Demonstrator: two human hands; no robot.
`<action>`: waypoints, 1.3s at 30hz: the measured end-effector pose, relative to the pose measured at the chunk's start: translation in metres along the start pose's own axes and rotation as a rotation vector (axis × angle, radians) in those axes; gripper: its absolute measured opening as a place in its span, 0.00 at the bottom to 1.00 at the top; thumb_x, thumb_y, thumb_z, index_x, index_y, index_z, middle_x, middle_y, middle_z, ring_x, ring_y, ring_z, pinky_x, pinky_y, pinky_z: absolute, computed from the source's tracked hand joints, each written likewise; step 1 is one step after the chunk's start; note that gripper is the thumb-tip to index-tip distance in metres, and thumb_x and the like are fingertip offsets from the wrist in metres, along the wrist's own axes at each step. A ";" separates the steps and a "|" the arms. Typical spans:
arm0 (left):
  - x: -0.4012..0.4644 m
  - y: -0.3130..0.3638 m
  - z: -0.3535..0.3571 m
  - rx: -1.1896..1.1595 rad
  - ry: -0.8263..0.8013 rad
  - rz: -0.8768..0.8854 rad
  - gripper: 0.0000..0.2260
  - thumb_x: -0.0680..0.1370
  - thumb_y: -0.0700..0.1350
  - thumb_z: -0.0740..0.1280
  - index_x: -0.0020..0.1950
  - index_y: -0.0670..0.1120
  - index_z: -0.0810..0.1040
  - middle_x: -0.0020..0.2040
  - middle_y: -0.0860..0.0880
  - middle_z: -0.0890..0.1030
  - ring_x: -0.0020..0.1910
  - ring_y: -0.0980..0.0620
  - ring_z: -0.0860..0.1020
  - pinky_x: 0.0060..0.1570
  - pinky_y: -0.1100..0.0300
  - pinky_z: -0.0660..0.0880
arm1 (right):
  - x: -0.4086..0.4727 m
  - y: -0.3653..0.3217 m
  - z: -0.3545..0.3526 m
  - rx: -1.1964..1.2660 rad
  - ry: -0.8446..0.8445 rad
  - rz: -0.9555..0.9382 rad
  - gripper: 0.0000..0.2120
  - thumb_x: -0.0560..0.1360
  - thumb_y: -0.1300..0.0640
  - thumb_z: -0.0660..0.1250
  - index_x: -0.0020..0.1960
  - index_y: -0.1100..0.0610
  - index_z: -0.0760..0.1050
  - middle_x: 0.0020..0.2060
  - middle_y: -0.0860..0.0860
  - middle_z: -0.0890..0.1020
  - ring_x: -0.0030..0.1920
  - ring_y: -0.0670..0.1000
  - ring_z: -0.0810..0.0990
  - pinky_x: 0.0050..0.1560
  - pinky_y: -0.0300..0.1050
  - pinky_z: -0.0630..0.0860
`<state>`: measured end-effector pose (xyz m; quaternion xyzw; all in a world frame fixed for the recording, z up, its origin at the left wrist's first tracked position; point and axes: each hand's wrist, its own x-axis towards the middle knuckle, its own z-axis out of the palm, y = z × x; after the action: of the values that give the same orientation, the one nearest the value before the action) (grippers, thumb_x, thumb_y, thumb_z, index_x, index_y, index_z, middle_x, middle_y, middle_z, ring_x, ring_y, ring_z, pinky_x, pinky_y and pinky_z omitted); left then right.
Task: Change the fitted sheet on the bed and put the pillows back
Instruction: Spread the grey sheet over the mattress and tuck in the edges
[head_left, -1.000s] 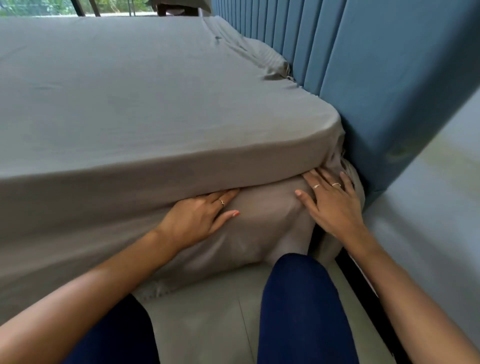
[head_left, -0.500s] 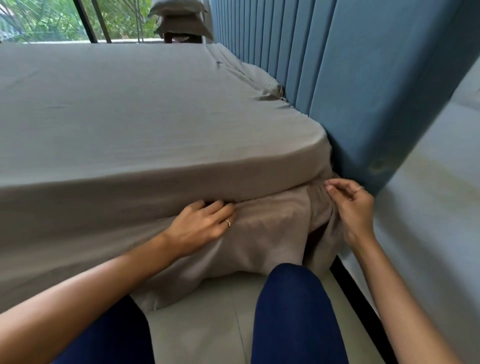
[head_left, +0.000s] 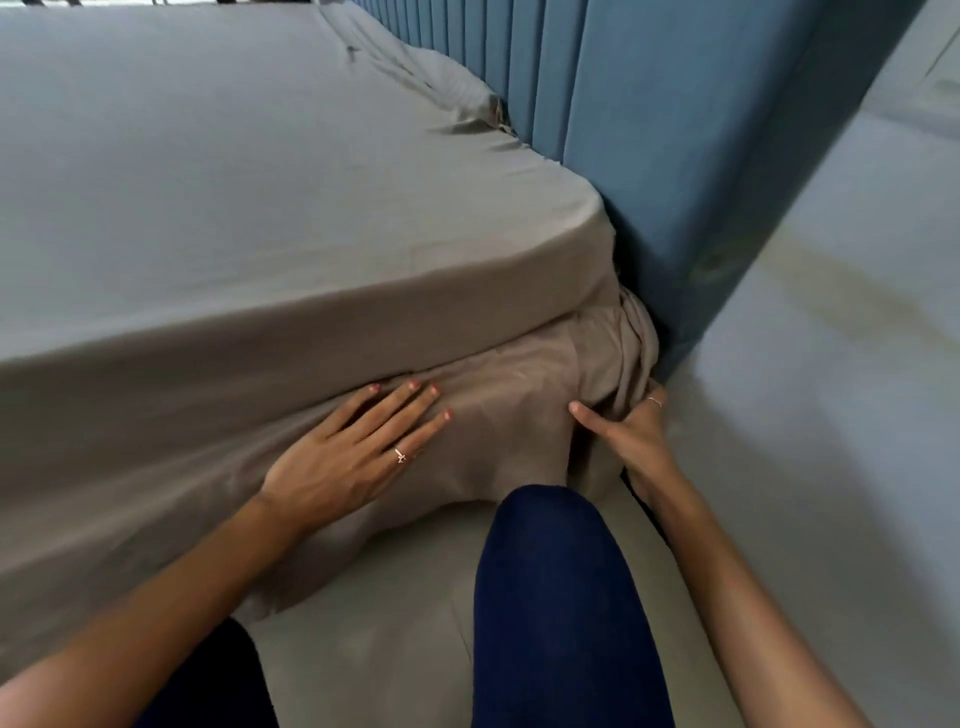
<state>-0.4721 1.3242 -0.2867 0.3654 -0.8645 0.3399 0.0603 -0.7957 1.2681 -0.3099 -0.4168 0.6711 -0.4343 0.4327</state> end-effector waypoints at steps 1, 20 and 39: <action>-0.001 0.000 0.000 0.005 0.001 0.002 0.23 0.83 0.48 0.54 0.78 0.46 0.58 0.76 0.42 0.61 0.75 0.43 0.62 0.71 0.47 0.62 | 0.002 0.000 0.001 0.074 0.040 0.023 0.43 0.68 0.56 0.77 0.73 0.58 0.55 0.69 0.53 0.68 0.67 0.53 0.69 0.69 0.51 0.67; 0.006 -0.032 -0.042 -0.380 0.064 -0.104 0.20 0.80 0.35 0.56 0.71 0.42 0.71 0.69 0.43 0.74 0.66 0.45 0.75 0.59 0.54 0.76 | -0.010 -0.089 -0.011 0.980 -0.059 0.092 0.11 0.78 0.72 0.54 0.51 0.64 0.74 0.39 0.55 0.84 0.39 0.51 0.84 0.34 0.40 0.80; -0.009 -0.009 -0.015 -0.326 -0.034 0.014 0.23 0.80 0.36 0.53 0.75 0.45 0.66 0.73 0.47 0.69 0.71 0.46 0.68 0.63 0.53 0.74 | -0.023 -0.024 0.022 -0.978 -0.064 -0.681 0.44 0.70 0.40 0.71 0.76 0.58 0.56 0.74 0.59 0.62 0.73 0.61 0.60 0.70 0.59 0.59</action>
<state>-0.4621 1.3343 -0.2734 0.3506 -0.9115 0.1892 0.1019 -0.7645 1.2779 -0.2874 -0.7724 0.6084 -0.1763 0.0470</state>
